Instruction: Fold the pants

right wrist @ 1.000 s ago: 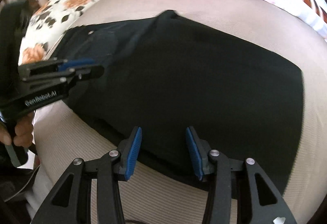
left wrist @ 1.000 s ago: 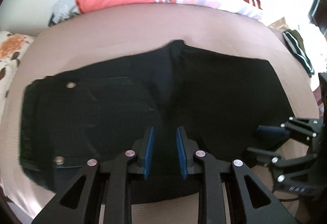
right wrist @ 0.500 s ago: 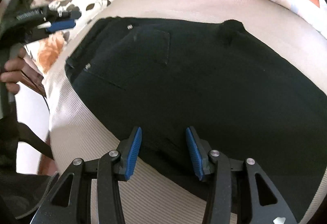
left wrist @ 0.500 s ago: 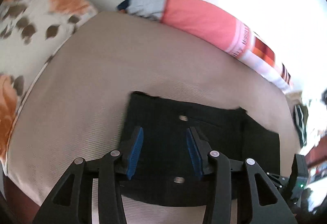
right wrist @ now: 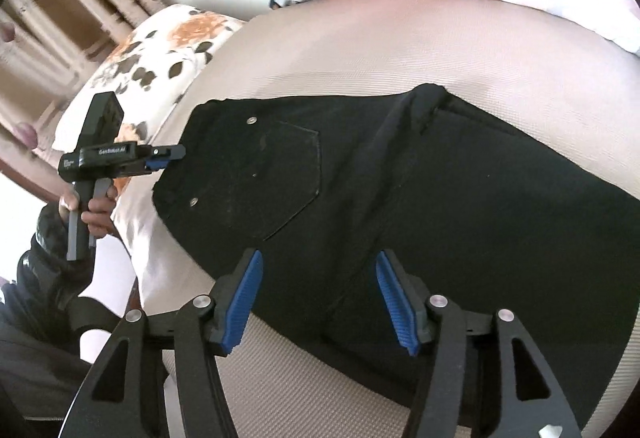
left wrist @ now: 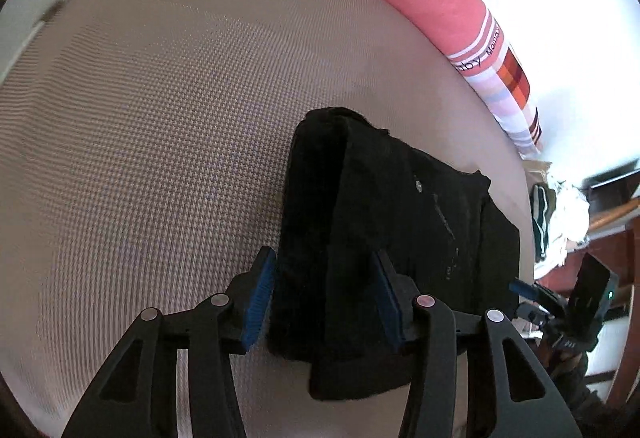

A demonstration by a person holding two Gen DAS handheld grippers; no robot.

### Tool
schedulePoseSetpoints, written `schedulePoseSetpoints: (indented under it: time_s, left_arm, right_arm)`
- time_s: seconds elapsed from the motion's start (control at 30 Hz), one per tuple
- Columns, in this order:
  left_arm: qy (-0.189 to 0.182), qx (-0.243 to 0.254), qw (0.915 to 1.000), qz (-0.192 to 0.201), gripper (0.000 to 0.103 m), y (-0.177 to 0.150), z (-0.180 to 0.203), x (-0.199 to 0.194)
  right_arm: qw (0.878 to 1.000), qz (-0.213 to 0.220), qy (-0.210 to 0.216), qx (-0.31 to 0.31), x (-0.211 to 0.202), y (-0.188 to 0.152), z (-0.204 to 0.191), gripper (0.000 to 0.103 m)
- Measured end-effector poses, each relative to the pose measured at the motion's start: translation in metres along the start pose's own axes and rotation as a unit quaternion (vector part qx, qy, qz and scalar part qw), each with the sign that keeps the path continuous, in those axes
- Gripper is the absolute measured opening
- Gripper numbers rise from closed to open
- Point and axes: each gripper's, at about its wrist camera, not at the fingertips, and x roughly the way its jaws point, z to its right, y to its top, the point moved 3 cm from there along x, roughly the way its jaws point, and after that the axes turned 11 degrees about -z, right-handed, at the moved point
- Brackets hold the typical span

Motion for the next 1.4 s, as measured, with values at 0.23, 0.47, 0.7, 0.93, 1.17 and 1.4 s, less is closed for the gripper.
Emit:
schedulePoseSetpoints:
  time_s: [0.23,0.47,0.7,0.93,1.17,1.4]
  left_arm:
    - [-0.064,0.02,0.9975,-0.021,0.049,0.012,-0.013,0.012]
    - [-0.191,-0.015,0.9788,-0.071,0.049,0.035,-0.036,0.022]
    - [-0.193,0.024,0.9782,-0.073,0.047,0.041,-0.01,0.035]
    - [-0.162,-0.011,0.9863,-0.033,0.038,0.041,0.001,0.04]
    - [-0.065,-0.027,0.9975,-0.01,0.024,0.031,0.035,0.022]
    - [-0.058,-0.001,0.9983,0.006,0.014,0.017,0.12,-0.005]
  right_arm:
    - [1.0,-0.01,-0.023,0.013,0.012,0.013,-0.006,0.057]
    - [0.999,-0.012,-0.031,0.02,0.02,0.023,-0.013,0.057]
    - [0.999,-0.004,-0.032,0.032,0.02,0.03,-0.016,0.057]
    - [0.998,0.015,-0.031,0.048,0.014,0.031,-0.01,0.057]
    - [0.994,0.067,-0.034,0.077,-0.023,0.019,0.013,0.057]
    - [0.987,0.111,-0.046,0.104,-0.072,-0.007,0.054,0.057]
